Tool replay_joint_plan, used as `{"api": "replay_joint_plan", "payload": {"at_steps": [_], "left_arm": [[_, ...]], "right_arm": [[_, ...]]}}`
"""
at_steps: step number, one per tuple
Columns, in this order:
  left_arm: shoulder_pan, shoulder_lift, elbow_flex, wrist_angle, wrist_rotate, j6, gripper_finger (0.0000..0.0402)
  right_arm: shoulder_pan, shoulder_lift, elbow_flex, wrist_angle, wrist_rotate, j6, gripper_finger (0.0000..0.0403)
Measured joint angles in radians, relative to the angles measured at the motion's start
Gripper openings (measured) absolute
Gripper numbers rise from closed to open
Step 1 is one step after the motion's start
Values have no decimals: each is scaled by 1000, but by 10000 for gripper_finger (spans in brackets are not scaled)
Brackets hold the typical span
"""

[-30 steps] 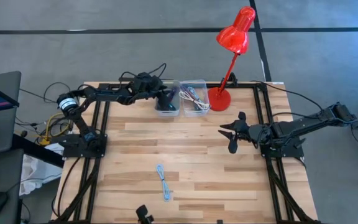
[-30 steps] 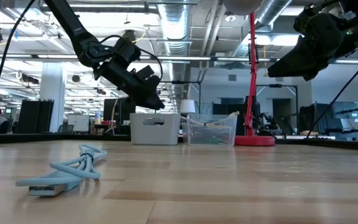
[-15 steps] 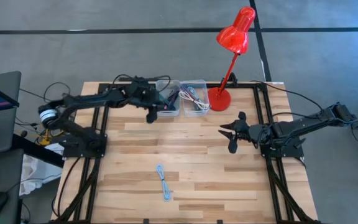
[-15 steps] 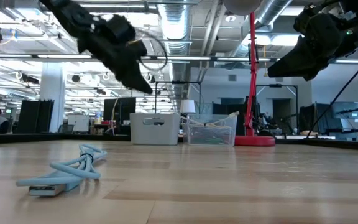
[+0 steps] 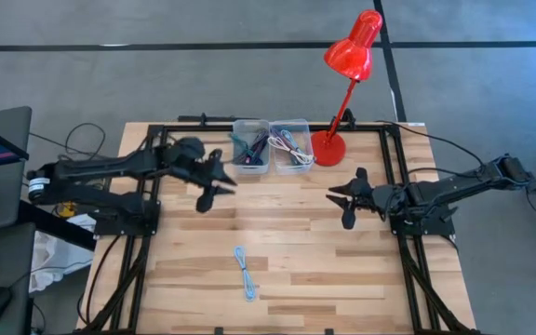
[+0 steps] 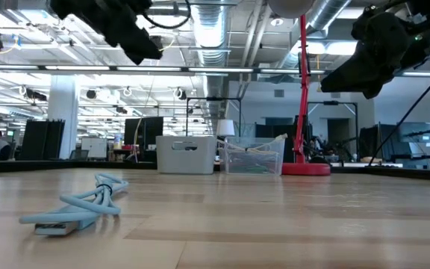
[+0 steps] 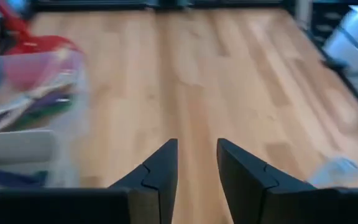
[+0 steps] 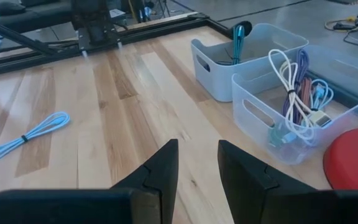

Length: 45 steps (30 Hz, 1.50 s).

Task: Pick & Place USB Port
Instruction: Put the light blue charger cable into the transparent bin

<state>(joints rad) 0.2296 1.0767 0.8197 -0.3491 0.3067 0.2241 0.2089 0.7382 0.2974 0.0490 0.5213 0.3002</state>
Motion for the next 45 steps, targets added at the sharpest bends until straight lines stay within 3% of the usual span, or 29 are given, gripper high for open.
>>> {"api": "replay_joint_plan", "payload": {"at_steps": [4, 10, 14, 19, 26, 34, 45], "left_arm": [[-126, -9, -52, 8, -20, -2, 111], [-335, 79, -83, 75, -196, 15, 111], [-444, 159, -83, 136, -280, 129, 111], [-515, 225, -83, 139, -469, 286, 111], [-545, 263, -83, 142, -456, 314, 117], [-620, 321, -83, 154, -455, 310, 169], [-686, 433, -83, 193, -407, 123, 179]], "right_arm": [[-4, 0, 0, 0, 1, -1, 106], [-21, 0, 0, 6, 2, -3, 106], [-30, 0, 0, 24, 2, -3, 106], [-36, 0, 0, 67, 2, -3, 106], [-36, 0, 0, 68, 2, -3, 106], [-36, 0, 0, 65, 1, -3, 106], [-36, 0, 0, 64, 1, -3, 106]]}}
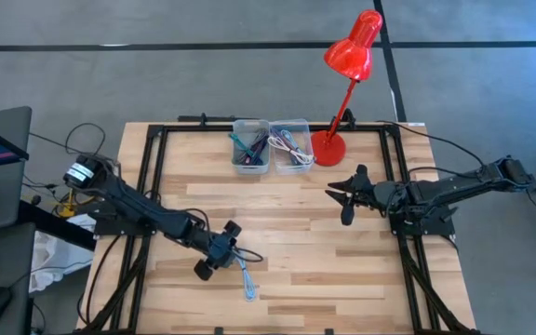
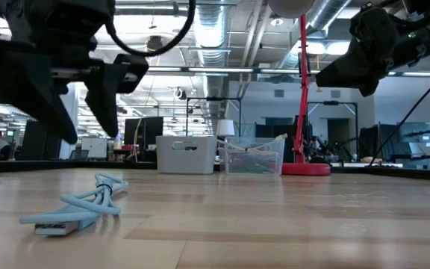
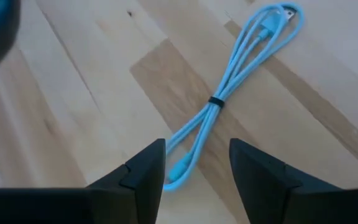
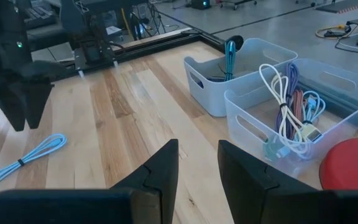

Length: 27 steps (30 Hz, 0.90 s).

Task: Pick & Place USB Port
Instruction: Put the light blue charger cable into the transparent bin

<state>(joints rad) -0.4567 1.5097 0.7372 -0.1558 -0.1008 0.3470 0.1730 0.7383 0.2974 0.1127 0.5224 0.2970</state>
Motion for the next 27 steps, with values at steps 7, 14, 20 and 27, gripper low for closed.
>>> {"api": "replay_joint_plan", "payload": {"at_steps": [7, 14, 20, 27], "left_arm": [[-2, 74, 0, 16, -4, -64, 177], [-2, 155, 1, 54, -13, -65, 176], [9, 179, 3, 87, -29, -119, 166], [33, 182, 2, 97, -7, -175, 79]], "right_arm": [[5, 0, 0, 0, 0, 0, 106], [5, 0, 0, 0, -1, -8, 106], [5, 0, 0, 0, 0, -8, 106], [5, 0, 0, 0, -1, -8, 106]]}}
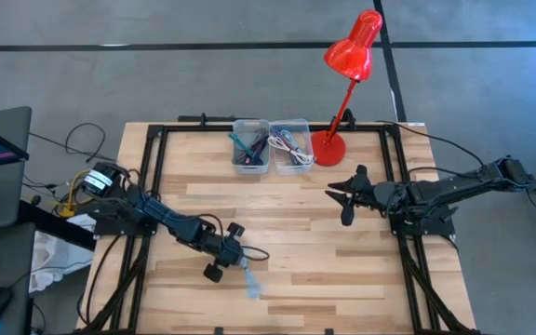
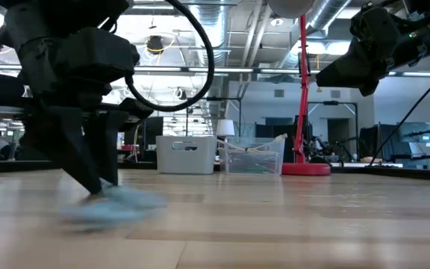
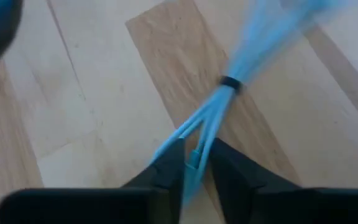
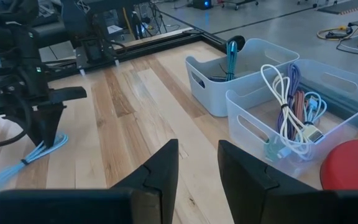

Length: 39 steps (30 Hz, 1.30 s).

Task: Pick & Place USB Port
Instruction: Put the light blue charger cable into the transparent bin

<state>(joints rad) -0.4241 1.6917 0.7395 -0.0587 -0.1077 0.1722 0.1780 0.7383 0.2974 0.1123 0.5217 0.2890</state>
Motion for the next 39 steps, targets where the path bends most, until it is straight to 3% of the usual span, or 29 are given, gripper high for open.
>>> {"api": "replay_joint_plan", "payload": {"at_steps": [5, 17, 32, 39], "left_arm": [[5, -1, 0, 0, -14, 0, 11], [27, -40, -5, 7, -35, -32, 7], [226, -342, -4, 62, -70, -28, 7], [299, -390, -3, 129, -68, -19, 7]], "right_arm": [[0, 0, 0, 0, 0, 0, 106], [0, 0, 0, 0, 0, -11, 106], [0, 0, 0, 28, -1, -3, 106], [-3, 0, 0, 188, -157, -62, 106]]}}
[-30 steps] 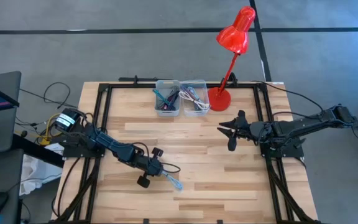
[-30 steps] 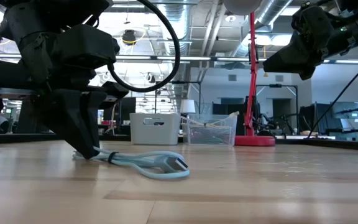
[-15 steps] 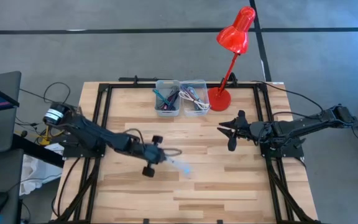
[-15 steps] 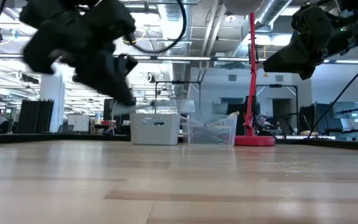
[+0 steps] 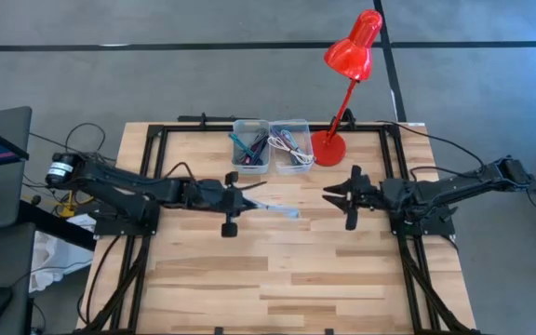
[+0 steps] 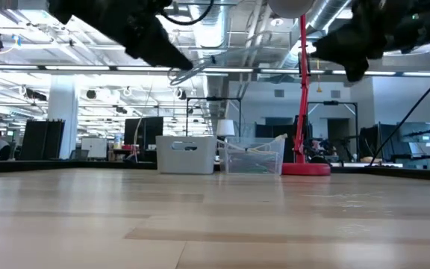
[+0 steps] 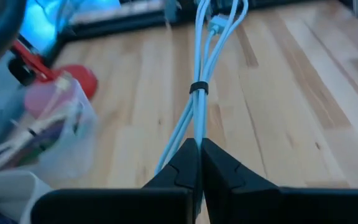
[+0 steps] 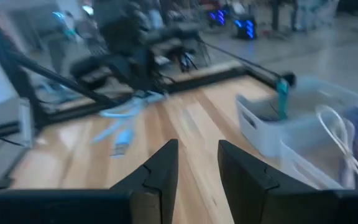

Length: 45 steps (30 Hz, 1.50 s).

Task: Pick & Place USB Port
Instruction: Put the light blue charger cable into the transparent bin

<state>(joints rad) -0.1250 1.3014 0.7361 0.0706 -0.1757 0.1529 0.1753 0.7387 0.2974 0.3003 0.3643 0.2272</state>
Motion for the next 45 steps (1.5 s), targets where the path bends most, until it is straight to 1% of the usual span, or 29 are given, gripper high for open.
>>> {"api": "replay_joint_plan", "payload": {"at_steps": [4, 8, 11, 15, 19, 22, 25, 28, 32, 37, 45], "left_arm": [[24, 3, 0, 87, 4, 27, 7], [44, 2, 1, 161, 5, 33, 7], [55, 2, 1, 203, 5, 33, 7], [60, 2, 1, 260, 5, 33, 7], [59, 2, 1, 311, 5, 34, 7], [59, 2, 2, 338, 7, 33, 7], [59, 1, 2, 368, 7, 33, 7], [59, 1, 2, 390, 7, 33, 7], [59, 1, 2, 402, 6, 30, 7], [62, 1, 2, 402, 4, 30, 7], [74, 1, 2, 402, 4, 30, 7]], "right_arm": [[0, 14, 0, 101, -51, -42, 109], [1, 41, 0, 169, -60, -76, 120], [0, 68, 0, 187, -61, -77, 138], [-1, 121, 0, 241, -53, -80, 170], [-2, 186, 0, 360, -51, -110, 201], [-7, 244, 0, 475, -51, -143, 214], [-26, 303, 5, 576, -50, -151, 216], [-50, 365, 38, 601, -50, -151, 211], [-74, 461, 121, 604, -51, -158, 201], [-75, 571, 243, 604, -52, -224, 192], [-74, 684, 376, 604, -76, -280, 199]]}}
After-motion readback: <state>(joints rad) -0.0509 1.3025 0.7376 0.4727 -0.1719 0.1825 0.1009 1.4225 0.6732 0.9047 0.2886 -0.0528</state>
